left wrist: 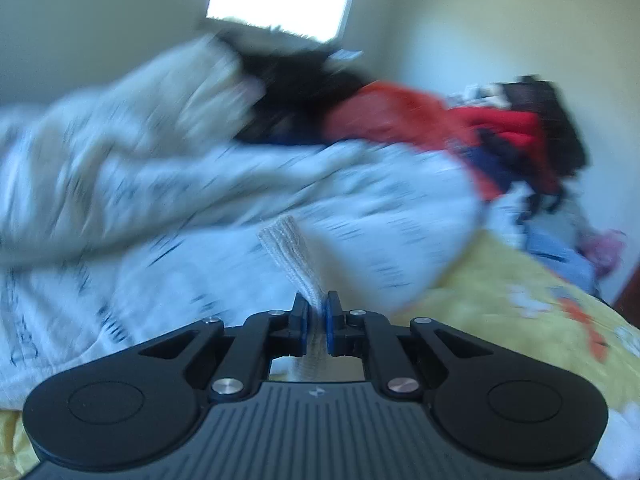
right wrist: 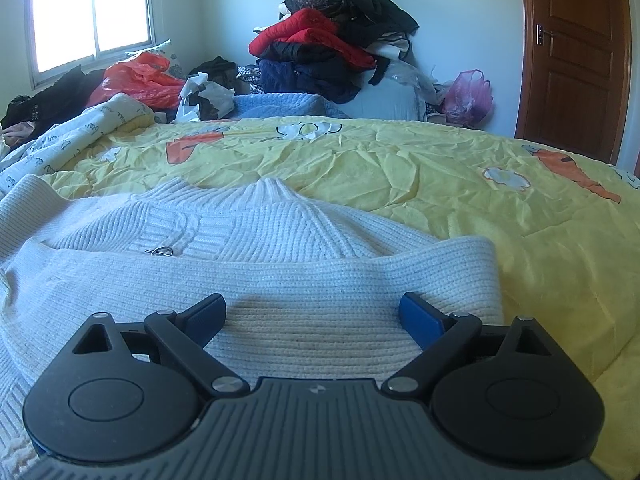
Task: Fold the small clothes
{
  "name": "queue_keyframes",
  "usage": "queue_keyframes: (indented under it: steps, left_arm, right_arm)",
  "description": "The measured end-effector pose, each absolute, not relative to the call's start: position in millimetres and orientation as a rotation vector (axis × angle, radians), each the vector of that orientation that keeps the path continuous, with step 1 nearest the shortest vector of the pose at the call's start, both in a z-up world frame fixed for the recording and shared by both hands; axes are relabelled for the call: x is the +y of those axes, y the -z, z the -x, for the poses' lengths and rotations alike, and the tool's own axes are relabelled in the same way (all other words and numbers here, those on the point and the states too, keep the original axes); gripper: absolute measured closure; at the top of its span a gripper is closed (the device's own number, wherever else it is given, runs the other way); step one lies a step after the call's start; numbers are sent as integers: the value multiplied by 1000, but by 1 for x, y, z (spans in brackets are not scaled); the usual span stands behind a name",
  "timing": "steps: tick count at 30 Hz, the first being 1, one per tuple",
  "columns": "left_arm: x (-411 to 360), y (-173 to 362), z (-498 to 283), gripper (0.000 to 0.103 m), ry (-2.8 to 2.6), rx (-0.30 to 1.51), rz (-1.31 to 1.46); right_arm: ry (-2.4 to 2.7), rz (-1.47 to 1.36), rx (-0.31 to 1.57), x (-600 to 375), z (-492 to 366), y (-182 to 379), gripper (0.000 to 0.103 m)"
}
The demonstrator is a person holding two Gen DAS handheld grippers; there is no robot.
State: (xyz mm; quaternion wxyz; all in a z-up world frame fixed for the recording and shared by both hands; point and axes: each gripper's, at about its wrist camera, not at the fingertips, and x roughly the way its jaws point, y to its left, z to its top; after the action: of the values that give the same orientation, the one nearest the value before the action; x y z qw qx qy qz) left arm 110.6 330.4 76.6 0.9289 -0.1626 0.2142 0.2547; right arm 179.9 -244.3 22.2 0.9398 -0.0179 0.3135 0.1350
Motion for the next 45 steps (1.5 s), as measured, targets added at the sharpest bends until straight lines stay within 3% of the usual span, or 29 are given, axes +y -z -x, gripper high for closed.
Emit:
queue_keyframes:
  steps: [6,12,16,19,21,22,23,24,26,32,37,43,45]
  left_arm:
    - [173,-108,-87,95,-224,318,102]
    - [27,-49,-77,95,103,458,-74]
    - [-5,-11,-77,95,136,578,-145]
    - [-4,-13,-79,95,149,609,-167]
    - [-4,-17,-74,91,180,616,-209]
    - [-5,-21,-70,83,197,619,-215]
    - [-7,-25,-63,68,221,615,-208]
    - [-4,-29,-56,45,232,600,-191]
    - [8,-35,-37,16,214,549,-126]
    - [51,-26,-16,16,131,569,8]
    - [88,-11,-31,12,102,651,256]
    - [77,-10,-29,6,100,666,174]
    - [76,-10,-30,6,100,667,172]
  right_arm:
    - [-279,28,639,-245,-180,-22,9]
    - [-292,-19,634,-251,-181,-23,10]
    - [-294,-31,632,-253,-180,-23,10]
    - [-298,-40,630,-254,-181,-23,10]
    - [-301,-51,629,-256,-180,-23,10]
    - [-303,-55,629,-256,-181,-23,10]
    - [-303,-57,628,-256,-180,-24,10]
    - [-303,-58,627,-256,-180,-24,10]
    - [-301,-54,627,-255,-181,-24,10]
    - [-273,-18,669,-244,-182,-36,11]
    - [-527,-353,736,-222,-165,-71,10]
    - [-622,-492,1020,-170,-184,-43,32]
    - [-605,-488,1041,-161,-185,-34,31]
